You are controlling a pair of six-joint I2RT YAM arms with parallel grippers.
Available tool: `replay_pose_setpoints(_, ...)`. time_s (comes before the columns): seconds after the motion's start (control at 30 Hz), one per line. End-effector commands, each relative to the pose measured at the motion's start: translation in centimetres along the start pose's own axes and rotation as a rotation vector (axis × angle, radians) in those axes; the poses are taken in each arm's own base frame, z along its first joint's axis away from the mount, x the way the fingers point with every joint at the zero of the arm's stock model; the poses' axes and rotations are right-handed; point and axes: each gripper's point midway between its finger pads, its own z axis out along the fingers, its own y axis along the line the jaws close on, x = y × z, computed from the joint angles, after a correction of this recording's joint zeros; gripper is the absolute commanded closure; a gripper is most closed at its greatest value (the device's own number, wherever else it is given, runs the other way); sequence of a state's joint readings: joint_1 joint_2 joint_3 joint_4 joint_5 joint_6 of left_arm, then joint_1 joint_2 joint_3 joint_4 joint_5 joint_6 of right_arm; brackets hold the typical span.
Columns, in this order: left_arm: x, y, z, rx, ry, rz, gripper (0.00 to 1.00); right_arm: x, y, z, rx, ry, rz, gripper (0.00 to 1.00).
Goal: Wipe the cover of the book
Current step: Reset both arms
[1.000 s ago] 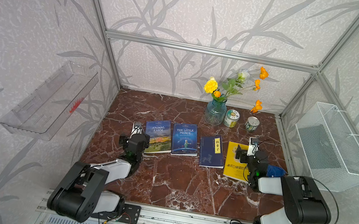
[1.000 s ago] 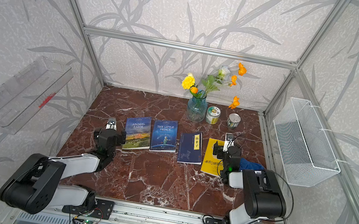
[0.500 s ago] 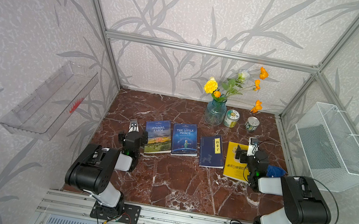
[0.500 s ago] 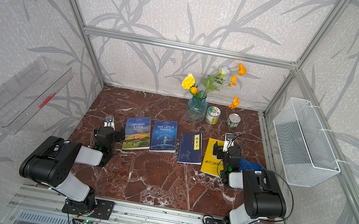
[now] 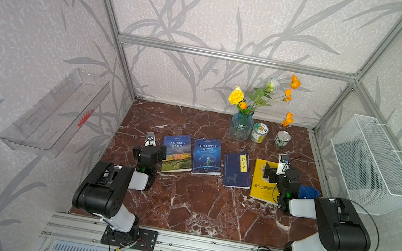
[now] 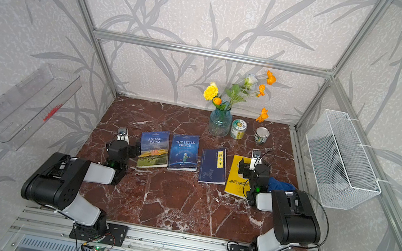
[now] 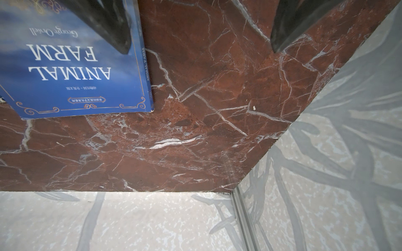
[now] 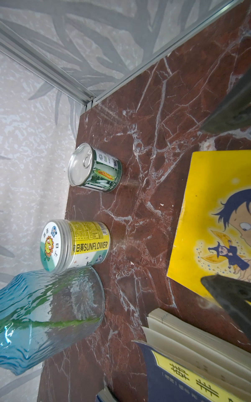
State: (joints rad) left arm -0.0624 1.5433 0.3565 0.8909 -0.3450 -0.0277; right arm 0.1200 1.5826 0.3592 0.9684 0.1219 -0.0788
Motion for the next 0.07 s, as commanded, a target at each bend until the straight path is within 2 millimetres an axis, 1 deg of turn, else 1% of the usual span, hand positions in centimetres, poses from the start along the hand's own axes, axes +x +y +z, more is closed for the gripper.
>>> replay_pose_setpoints(0.0,-1.15,0.04,0.11,0.004,-0.025,-0.024,0.0,-0.82,0.08,0.06,-0.002,-0.031,-0.002,0.01)
replay_pose_setpoints(0.03,-1.25,0.02,0.11,0.004,-0.027,-0.025,0.01,-0.8,0.09,0.05,-0.002,-0.03,-0.001,0.01)
